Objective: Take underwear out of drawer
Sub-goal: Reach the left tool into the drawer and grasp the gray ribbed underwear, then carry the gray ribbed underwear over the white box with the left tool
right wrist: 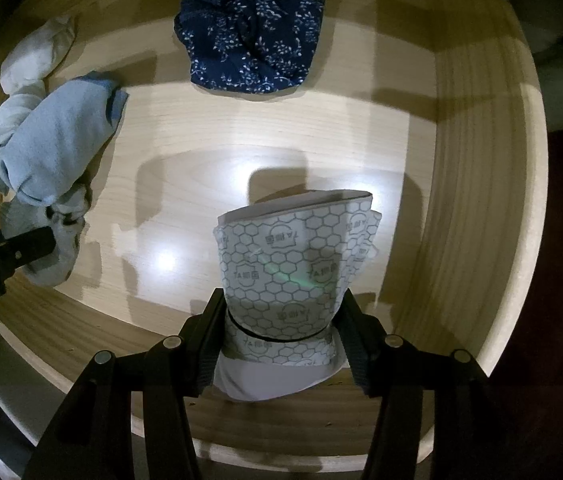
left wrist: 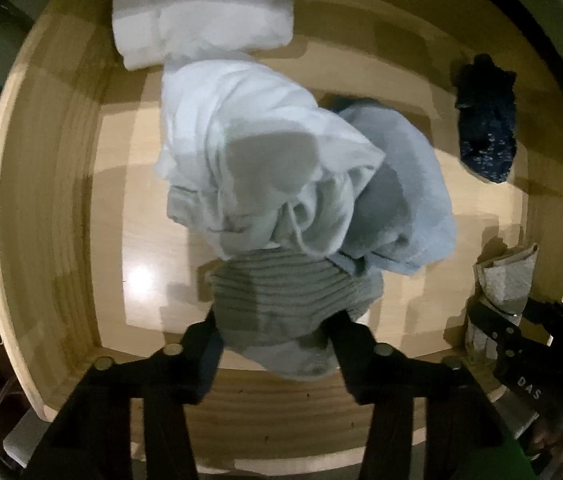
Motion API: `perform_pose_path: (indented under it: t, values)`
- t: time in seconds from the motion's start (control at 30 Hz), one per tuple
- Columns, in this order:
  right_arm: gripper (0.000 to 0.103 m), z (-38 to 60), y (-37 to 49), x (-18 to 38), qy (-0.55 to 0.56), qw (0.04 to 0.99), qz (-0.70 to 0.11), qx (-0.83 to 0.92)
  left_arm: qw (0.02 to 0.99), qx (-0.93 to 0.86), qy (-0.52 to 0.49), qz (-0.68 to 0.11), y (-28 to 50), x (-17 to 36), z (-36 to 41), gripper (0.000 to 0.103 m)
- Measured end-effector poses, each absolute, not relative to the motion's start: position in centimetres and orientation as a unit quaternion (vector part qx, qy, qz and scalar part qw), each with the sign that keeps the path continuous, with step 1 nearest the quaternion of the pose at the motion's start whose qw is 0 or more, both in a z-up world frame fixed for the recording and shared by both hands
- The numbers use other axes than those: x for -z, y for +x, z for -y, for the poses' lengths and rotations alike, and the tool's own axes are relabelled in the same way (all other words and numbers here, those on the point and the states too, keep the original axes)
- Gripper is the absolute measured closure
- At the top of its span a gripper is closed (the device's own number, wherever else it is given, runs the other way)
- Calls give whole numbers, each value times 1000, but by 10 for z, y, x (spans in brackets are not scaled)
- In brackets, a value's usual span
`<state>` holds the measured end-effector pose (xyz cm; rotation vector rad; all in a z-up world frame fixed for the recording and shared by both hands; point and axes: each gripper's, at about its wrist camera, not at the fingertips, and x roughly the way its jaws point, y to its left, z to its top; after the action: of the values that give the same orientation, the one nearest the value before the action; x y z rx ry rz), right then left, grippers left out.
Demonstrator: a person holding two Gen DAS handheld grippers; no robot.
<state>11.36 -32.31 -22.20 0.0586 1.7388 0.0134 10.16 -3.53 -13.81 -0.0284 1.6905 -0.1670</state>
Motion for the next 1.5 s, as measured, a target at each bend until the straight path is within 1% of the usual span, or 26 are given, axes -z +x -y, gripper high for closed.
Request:
perform_pose_path:
  t: [0.03, 0.13, 0.33, 0.57, 0.67, 0.83, 1.2, 1.33, 1.5]
  values:
    - [51, 323, 114, 222, 26, 645, -764, -6, 664, 75, -13, -744, 100, 135, 35, 62]
    - [51, 323, 113, 223, 25, 644, -764, -6, 670, 78, -10, -739, 95, 128, 34, 67]
    - [51, 322, 114, 225, 27, 645, -764, -6, 679, 81, -8, -730, 86, 116, 32, 69]
    - [51, 322, 114, 226, 26, 644, -764, -5, 692, 93, 0, -716, 72, 94, 37, 70]
    - [50, 321, 113, 228, 29, 644, -765, -3, 697, 95, 0, -710, 69, 83, 27, 70]
    - [50, 321, 113, 230, 31, 644, -765, -1, 708, 102, 3, -699, 72, 55, 16, 70]
    - [51, 323, 114, 230, 33, 647, -762, -1, 750, 120, 18, -651, 65, -6, 17, 70]
    - [51, 323, 114, 230, 34, 646, -762, -1, 776, 132, 21, -617, 65, -43, 15, 70]
    - [51, 325, 115, 227, 36, 648, -761, 0, 818, 144, 10, -557, 74, -102, 13, 70]
